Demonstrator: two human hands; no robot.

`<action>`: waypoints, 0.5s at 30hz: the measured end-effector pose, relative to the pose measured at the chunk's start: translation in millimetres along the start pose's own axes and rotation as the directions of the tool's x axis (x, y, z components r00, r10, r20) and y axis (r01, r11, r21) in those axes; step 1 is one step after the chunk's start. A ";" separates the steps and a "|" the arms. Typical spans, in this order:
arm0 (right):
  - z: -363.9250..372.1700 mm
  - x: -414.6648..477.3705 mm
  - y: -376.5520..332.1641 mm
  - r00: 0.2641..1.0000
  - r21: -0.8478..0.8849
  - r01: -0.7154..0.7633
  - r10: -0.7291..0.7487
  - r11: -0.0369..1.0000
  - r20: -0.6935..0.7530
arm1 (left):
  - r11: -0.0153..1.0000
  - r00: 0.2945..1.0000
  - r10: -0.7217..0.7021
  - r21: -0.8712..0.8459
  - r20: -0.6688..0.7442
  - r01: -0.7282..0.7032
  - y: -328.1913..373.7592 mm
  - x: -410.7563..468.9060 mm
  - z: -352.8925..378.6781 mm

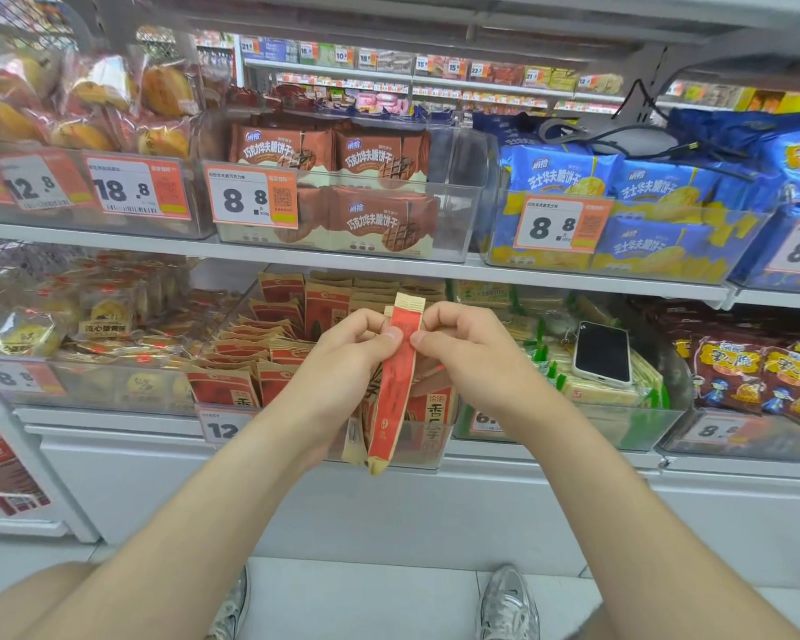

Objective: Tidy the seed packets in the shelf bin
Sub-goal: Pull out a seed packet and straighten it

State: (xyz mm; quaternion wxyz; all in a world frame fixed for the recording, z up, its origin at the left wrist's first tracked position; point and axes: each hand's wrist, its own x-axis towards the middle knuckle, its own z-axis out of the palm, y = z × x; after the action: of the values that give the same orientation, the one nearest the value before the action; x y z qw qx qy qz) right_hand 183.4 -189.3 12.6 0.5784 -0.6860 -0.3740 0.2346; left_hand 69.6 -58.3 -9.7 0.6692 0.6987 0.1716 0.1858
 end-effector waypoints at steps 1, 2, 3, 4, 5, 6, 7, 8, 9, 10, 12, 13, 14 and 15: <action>-2.2 -0.2 0.4 1.000 -0.005 0.008 -0.008 1.000 0.007 | 1.000 1.000 -0.007 -0.003 0.009 0.007 0.7 1.7 -1.7; -4.1 -0.9 0.2 1.000 -0.007 0.021 -0.020 1.000 0.013 | 1.000 1.000 -0.021 -0.015 0.014 0.021 1.6 3.5 -3.8; -5.8 -2.1 -0.3 0.999 -0.004 0.043 -0.043 0.999 0.017 | 0.999 0.999 -0.033 -0.025 0.030 0.033 3.5 6.9 -6.3; -7.6 -3.5 -0.9 0.997 0.008 0.078 -0.078 0.997 0.022 | 0.998 0.998 -0.043 -0.039 0.051 0.045 5.9 12.1 -8.2; -8.9 -4.6 -0.6 0.992 0.013 0.121 -0.121 0.993 0.026 | 0.998 0.996 -0.050 -0.037 0.069 0.053 9.3 16.1 -8.7; -9.7 -5.3 -0.4 0.986 0.001 0.164 -0.164 0.986 0.034 | 0.998 0.995 -0.047 -0.042 0.084 0.051 11.7 18.6 -7.4; -11.0 -4.1 1.3 0.979 -0.037 0.198 -0.196 0.980 0.052 | 0.997 0.995 -0.041 -0.057 0.086 0.046 12.3 18.4 -5.3; -10.9 -2.0 3.1 0.974 -0.075 0.220 -0.215 0.973 0.072 | 0.992 0.995 -0.049 -0.110 0.088 0.059 11.5 18.3 -2.6; -10.3 -0.5 4.7 0.973 -0.111 0.226 -0.218 0.968 0.079 | 0.981 0.993 -0.068 -0.174 0.099 0.085 10.3 16.8 -1.0; -10.2 1.2 6.4 0.973 -0.160 0.228 -0.221 0.960 0.060 | 0.966 0.987 -0.099 -0.227 0.129 0.126 7.0 13.1 -0.1; -9.7 2.8 6.1 0.970 -0.288 0.210 -0.235 0.934 -0.056 | 0.967 0.954 -0.138 -0.173 0.268 0.188 5.1 0.2 -0.7; -9.7 1.4 4.3 0.962 -0.327 0.200 -0.249 0.924 -0.115 | 0.980 0.943 -0.135 -0.102 0.303 0.173 7.3 -5.7 -2.7; -9.3 -0.3 2.0 0.950 -0.347 0.200 -0.268 0.916 -0.160 | 0.988 0.948 -0.124 -0.050 0.292 0.144 10.6 -10.4 -4.4; -9.4 -0.8 1.2 0.941 -0.352 0.201 -0.280 0.914 -0.190 | 0.994 0.965 -0.096 -0.019 0.242 0.104 11.8 -12.6 -6.0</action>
State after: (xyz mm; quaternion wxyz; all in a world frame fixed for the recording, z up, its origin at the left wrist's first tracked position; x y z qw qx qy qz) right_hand 190.3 -195.8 13.4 0.5212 -0.7438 -0.4183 0.0122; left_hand 55.6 -59.8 2.0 0.7044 0.6960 0.1213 0.0683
